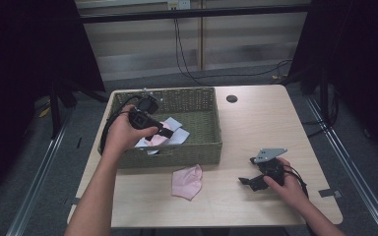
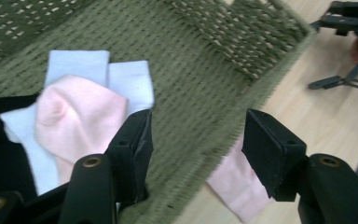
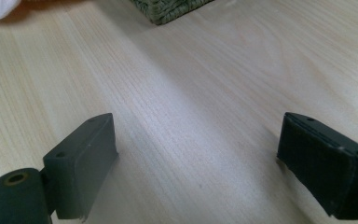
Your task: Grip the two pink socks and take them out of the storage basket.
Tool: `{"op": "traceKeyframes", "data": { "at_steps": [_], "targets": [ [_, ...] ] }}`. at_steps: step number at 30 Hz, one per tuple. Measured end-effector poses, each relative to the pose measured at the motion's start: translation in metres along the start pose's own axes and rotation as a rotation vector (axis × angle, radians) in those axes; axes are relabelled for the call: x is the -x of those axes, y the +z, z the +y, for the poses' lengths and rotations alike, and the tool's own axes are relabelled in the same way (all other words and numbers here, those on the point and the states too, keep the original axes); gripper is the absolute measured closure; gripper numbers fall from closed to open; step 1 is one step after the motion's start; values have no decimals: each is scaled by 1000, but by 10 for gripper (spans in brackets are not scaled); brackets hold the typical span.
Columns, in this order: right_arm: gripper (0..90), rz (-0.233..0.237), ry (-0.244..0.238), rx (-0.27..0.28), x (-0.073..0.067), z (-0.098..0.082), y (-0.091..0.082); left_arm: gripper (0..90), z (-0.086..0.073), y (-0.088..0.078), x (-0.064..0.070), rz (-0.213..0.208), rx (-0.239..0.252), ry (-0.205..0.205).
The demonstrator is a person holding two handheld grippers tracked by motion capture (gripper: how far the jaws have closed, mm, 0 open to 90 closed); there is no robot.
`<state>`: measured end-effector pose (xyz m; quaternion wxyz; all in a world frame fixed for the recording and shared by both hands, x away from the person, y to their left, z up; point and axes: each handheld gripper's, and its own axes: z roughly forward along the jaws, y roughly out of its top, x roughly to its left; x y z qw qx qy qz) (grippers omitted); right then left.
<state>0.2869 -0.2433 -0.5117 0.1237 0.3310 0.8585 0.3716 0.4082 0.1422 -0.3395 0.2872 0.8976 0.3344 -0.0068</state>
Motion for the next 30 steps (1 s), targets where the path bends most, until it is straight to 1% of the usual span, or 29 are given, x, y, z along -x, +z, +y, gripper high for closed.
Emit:
{"op": "traceKeyframes", "data": {
  "at_steps": [1, 2, 4, 7, 9, 13, 19, 20, 21, 23, 25, 26, 30],
  "targets": [
    [107, 0, 0, 0, 0, 0, 0, 418, 0, 0, 0, 0, 0, 0],
    [107, 0, -2, 0, 0, 0, 0, 409, 0, 1, -3, 11, -2, -14],
    [107, 0, 3, 1, 0, 0, 0, 405, 2, 4, -11, 24, 2, -26],
    [107, -1, 3, 1, 0, 0, 0, 397, 4, 9, -19, 50, -7, -25],
    [107, 0, 3, 1, 0, 0, 0, 397, 4, 13, -23, 66, -11, -44],
    [107, 0, 3, 1, 0, 0, 0, 391, 5, 22, -31, 79, -18, -51],
    [107, 0, 4, 1, 0, 0, 0, 381, 2, 35, -46, 81, -23, -87],
    [107, 0, 4, 1, 0, 0, 0, 377, 2, 37, -49, 85, -29, -89],
    [107, 0, 4, 1, 0, 0, 0, 373, 1, 39, -52, 99, -28, -99],
    [107, -1, -1, 4, 0, 0, 0, 363, 0, 43, -58, 106, -32, -106],
    [107, -1, 0, 4, 0, 0, 0, 354, 0, 47, -63, 115, -33, -122],
    [107, -1, 0, 4, 0, 0, 0, 350, -1, 49, -66, 115, -41, -116],
    [107, -1, 0, 4, 0, 0, 0, 347, -4, 59, -74, 114, -54, -142]
  ]
}}
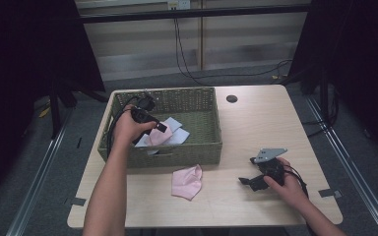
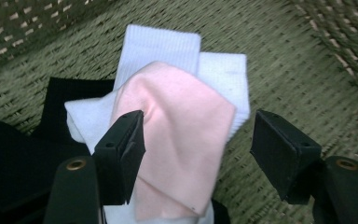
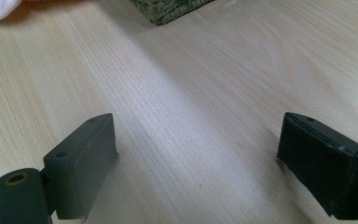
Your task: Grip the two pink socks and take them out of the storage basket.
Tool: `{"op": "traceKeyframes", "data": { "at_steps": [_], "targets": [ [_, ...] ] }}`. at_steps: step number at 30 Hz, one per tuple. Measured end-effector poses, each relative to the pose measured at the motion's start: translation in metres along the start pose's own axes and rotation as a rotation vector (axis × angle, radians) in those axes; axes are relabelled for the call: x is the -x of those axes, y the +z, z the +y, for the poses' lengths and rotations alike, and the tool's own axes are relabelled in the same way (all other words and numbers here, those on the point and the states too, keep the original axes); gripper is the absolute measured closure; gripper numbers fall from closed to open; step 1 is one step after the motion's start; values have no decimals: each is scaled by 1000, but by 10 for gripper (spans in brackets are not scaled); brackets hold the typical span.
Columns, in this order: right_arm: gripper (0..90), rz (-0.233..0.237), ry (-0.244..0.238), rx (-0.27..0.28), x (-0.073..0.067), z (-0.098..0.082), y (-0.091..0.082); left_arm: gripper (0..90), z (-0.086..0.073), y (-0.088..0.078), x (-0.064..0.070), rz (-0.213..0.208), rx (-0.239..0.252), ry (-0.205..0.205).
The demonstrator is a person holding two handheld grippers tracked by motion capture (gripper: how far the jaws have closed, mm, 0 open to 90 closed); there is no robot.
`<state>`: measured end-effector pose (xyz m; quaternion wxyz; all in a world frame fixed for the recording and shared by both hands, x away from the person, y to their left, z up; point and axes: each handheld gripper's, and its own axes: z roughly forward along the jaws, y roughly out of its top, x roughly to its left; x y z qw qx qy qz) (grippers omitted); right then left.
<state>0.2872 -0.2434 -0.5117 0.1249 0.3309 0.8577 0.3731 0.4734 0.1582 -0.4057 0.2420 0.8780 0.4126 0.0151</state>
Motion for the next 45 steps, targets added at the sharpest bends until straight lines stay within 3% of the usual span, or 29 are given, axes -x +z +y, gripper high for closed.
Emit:
{"op": "traceKeyframes", "data": {
  "at_steps": [10, 16, 18, 21, 24, 26, 32, 35, 37, 45],
  "targets": [
    [107, 2, 5, -3, 0, 0, 0, 364, -8, 22, -17, 20, -53, -9],
    [107, 3, 5, -3, 0, 0, 0, 410, -8, 32, -16, 25, -94, -5],
    [107, 2, 4, -2, 0, 0, 0, 452, -9, 34, -17, 24, -101, -18],
    [107, 3, 6, -3, 0, 0, 0, 585, -9, 34, -16, 48, -111, -4],
    [107, 3, 6, -3, 0, 0, 0, 787, -7, 30, -15, 44, -110, 3],
    [107, 4, 6, -3, 0, 0, 0, 823, -5, 27, -15, 46, -118, -14],
    [107, 4, 6, -3, 0, 0, 0, 843, -1, 12, -10, 25, -125, -18],
    [107, 3, 4, -3, 0, 0, 0, 846, 1, -2, -10, -9, -93, -32],
    [107, 3, 5, -3, 0, 0, 0, 847, 2, -8, -9, -1, -101, -35],
    [107, 3, 4, -3, 0, 0, 0, 847, 6, -31, -3, -41, -53, -48]
  ]
}}
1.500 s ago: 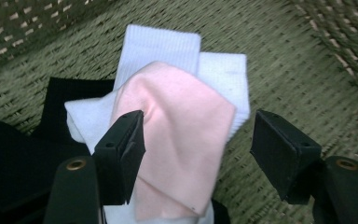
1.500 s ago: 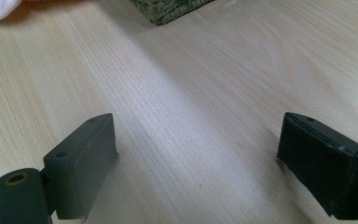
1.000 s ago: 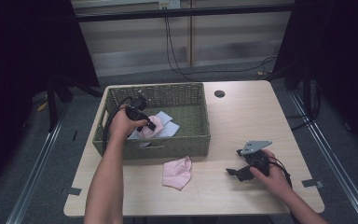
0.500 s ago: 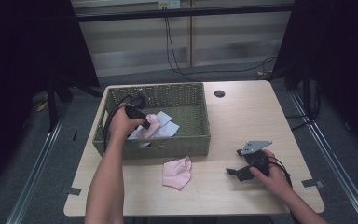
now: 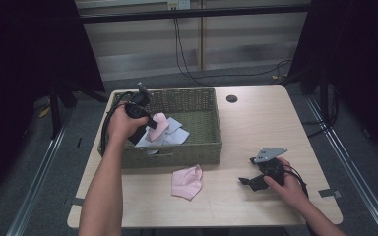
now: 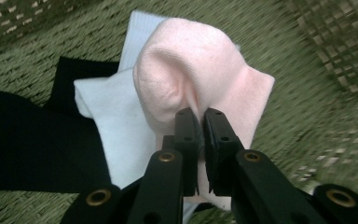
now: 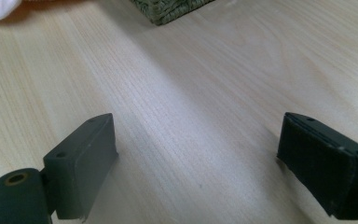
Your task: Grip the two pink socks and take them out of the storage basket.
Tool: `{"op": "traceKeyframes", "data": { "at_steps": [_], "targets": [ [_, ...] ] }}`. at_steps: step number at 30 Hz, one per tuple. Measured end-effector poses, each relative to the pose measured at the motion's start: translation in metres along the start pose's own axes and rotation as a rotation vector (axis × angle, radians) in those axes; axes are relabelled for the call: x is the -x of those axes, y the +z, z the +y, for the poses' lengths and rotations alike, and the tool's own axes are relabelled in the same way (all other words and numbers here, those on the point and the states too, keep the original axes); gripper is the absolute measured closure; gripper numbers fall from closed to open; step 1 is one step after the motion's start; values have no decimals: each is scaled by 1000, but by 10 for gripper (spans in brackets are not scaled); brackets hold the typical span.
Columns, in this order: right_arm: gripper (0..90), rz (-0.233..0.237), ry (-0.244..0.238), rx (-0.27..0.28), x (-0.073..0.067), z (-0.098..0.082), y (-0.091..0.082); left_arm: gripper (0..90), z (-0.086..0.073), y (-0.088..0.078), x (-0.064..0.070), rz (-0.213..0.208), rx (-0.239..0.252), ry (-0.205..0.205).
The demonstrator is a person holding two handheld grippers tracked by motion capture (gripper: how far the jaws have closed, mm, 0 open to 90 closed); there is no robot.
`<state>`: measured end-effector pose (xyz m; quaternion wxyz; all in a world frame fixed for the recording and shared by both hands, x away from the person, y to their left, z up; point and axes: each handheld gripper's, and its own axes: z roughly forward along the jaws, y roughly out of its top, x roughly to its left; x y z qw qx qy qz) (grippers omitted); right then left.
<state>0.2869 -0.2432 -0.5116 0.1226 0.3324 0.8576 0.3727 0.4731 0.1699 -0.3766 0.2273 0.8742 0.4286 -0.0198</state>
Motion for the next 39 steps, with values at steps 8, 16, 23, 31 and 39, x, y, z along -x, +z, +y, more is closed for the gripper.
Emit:
{"op": "traceKeyframes", "data": {
  "at_steps": [8, 16, 23, 31, 39],
  "targets": [
    [107, -1, 0, -1, 0, 0, 0, 847, 2, -18, 12, -16, 27, 4],
    [107, -2, -5, 3, 0, 0, 0, 847, 4, -31, 21, -37, 33, 8],
    [107, -2, -5, 3, 0, 0, 0, 846, 7, -40, 34, -60, 23, 46],
    [107, -2, -5, 3, 0, 0, 0, 846, 5, -46, 45, -70, 15, 75],
    [107, -2, -5, 3, 0, 0, 0, 846, 2, -51, 59, -89, 19, 110]
  ]
}}
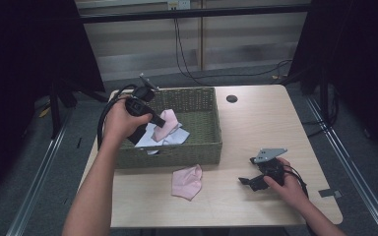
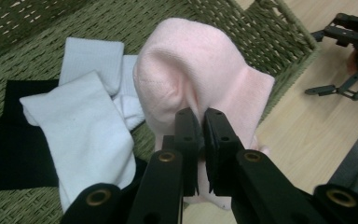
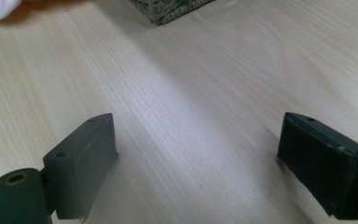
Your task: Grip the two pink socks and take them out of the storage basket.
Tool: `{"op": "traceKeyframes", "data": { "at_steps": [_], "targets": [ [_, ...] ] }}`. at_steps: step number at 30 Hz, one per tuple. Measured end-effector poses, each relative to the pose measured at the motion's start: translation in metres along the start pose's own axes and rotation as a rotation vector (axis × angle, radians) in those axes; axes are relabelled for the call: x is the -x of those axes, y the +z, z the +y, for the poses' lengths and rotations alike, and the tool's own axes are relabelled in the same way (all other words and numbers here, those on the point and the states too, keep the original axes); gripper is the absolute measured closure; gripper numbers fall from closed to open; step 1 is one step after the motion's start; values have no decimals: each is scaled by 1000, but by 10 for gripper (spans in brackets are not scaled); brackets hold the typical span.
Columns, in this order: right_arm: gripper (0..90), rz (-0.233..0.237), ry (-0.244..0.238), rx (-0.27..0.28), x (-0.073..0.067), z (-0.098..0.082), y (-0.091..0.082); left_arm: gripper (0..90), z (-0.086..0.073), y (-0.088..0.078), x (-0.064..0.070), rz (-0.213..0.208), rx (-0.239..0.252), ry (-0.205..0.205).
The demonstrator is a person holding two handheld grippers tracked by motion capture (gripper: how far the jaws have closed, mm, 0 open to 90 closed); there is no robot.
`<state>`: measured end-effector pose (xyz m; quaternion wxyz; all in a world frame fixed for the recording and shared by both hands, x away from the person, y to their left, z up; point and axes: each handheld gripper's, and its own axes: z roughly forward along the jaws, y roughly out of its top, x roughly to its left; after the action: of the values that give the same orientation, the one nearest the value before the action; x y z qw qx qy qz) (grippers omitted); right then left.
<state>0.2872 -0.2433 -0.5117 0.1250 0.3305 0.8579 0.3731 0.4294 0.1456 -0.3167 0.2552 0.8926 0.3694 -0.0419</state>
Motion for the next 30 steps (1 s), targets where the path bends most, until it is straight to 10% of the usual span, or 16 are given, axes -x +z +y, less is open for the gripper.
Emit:
{"op": "traceKeyframes", "data": {
  "at_steps": [30],
  "targets": [
    [107, 1, 4, -3, 0, 0, 0, 843, -18, -6, 38, -59, -29, 89]
  ]
}}
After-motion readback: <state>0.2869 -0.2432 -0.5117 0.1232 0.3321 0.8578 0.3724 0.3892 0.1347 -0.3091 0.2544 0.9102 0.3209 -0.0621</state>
